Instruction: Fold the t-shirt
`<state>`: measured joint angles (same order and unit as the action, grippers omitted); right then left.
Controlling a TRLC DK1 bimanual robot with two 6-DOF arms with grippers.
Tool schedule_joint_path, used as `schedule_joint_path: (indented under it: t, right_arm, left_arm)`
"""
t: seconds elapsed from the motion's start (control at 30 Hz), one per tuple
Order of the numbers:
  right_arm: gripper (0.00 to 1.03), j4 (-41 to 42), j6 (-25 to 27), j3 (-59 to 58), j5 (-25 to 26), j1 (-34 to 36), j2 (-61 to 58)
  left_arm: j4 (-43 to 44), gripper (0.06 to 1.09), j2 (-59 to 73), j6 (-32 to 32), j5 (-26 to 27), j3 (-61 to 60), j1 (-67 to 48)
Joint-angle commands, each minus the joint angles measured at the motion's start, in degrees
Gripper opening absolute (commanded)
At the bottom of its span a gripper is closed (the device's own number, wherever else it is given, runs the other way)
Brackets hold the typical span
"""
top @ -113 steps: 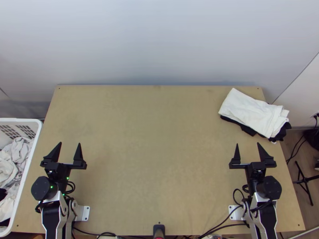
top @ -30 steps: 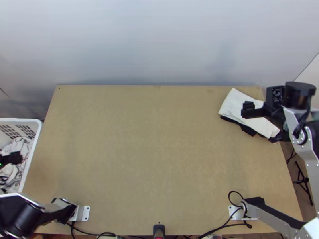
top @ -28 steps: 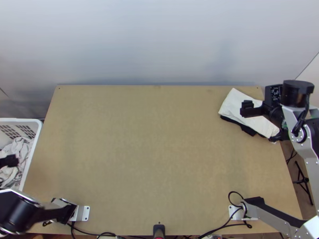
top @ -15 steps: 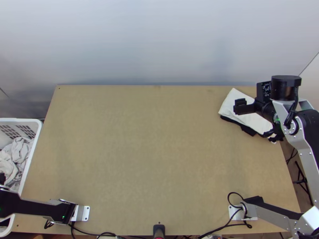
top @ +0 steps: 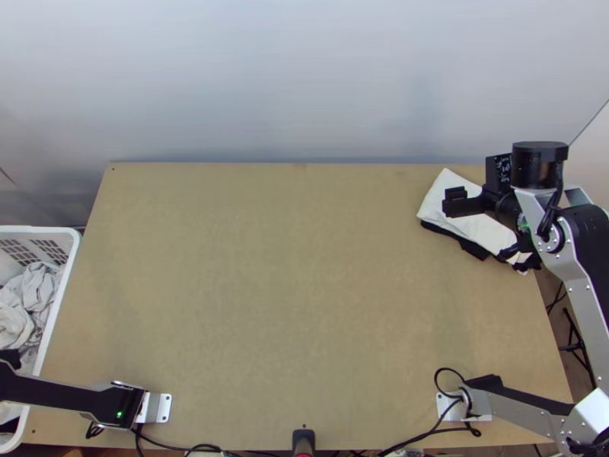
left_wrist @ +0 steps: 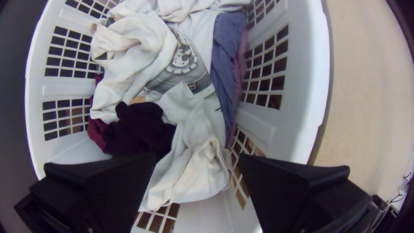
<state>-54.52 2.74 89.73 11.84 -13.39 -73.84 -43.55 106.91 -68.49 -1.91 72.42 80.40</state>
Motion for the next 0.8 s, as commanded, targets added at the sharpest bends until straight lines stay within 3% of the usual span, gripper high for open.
schedule_joint_path:
  t: [0.0,0.27,0.37,0.5,0.63,0.77]
  right_arm:
    - [0.98,-0.1,-0.2,0.1,0.0,-0.1,-0.2]
    - [0.98,0.0,-0.5,0.0,0.0,-0.1,-0.2]
    - [0.98,-0.1,-0.5,0.0,0.0,0.0,-0.2]
    - [0.98,-0.1,-0.5,0.0,0.0,0.0,-0.2]
    - [0.98,-0.1,-0.5,-0.1,0.0,0.2,-0.2]
    - [0.98,-0.1,-0.6,-0.3,0.0,0.1,-0.2]
  left_arm:
    - [2.4,0.99,3.2,-1.0,-0.7,-1.0,0.6]
    - [10.3,0.97,3.8,-3.0,-1.1,-6.9,1.0]
    - [13.2,0.89,4.2,-2.8,-1.0,-7.6,1.0]
    - [16.3,0.88,6.2,-3.3,-1.4,-7.4,1.1]
    - [16.8,0.8,7.0,-3.1,-1.4,-7.4,1.1]
    - [17.0,0.63,8.1,-3.0,-1.4,-7.6,1.2]
